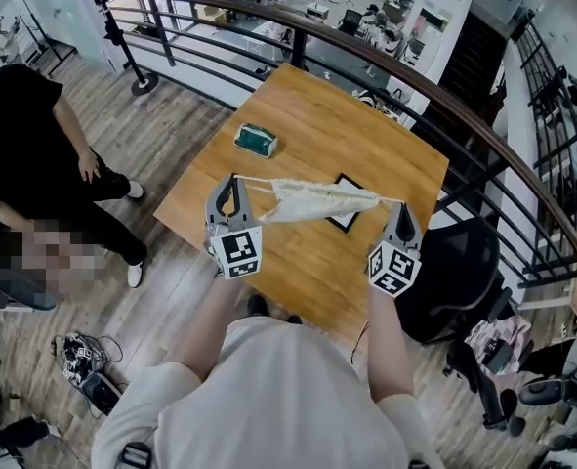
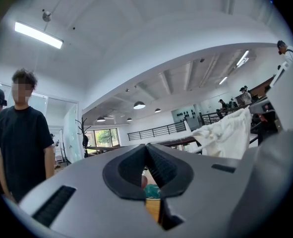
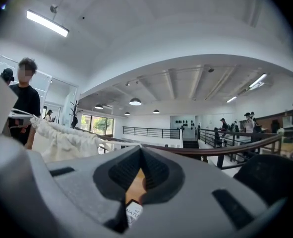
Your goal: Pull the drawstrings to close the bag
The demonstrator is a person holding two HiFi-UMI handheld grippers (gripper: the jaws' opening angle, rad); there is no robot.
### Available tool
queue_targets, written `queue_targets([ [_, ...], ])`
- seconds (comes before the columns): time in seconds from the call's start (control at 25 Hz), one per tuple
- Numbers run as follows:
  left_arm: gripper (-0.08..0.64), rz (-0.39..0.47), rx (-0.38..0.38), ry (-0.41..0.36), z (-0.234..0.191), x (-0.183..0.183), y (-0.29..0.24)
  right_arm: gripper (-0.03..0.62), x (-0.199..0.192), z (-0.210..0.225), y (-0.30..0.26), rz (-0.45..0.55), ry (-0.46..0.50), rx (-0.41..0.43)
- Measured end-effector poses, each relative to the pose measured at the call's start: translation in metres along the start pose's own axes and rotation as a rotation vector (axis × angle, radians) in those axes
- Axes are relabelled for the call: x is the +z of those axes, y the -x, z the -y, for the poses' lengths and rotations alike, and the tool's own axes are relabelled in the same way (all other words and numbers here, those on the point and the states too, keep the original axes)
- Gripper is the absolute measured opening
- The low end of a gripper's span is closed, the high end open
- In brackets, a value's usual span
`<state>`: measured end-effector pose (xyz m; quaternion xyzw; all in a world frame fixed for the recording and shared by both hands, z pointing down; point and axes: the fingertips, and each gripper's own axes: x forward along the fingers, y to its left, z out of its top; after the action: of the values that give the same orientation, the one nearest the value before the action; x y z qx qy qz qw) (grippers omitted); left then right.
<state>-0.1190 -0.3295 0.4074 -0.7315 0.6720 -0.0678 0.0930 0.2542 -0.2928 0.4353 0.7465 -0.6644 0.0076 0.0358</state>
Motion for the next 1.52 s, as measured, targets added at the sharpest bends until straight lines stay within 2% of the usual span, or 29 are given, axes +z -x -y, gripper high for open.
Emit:
queue_targets([
  [0.72, -0.006, 0.008, -0.014, 0.056, 0.002, 0.002, -0.011, 0.005, -0.009, 0.052, -0.005, -0.015, -0.067, -0.141],
  [1.16, -0.006, 0.006, -0.002, 0.041, -0.003, 0.000, -0.013, 0.005, -0.009, 0.081, -0.004, -0.013, -0.070, -0.203],
  [1.52, -0.006, -0.038, 0.014, 0.078, -0.018, -0.013, -0.018, 0.008, -0.014, 0.088, -0.004, -0.032, -0.038, -0.216],
])
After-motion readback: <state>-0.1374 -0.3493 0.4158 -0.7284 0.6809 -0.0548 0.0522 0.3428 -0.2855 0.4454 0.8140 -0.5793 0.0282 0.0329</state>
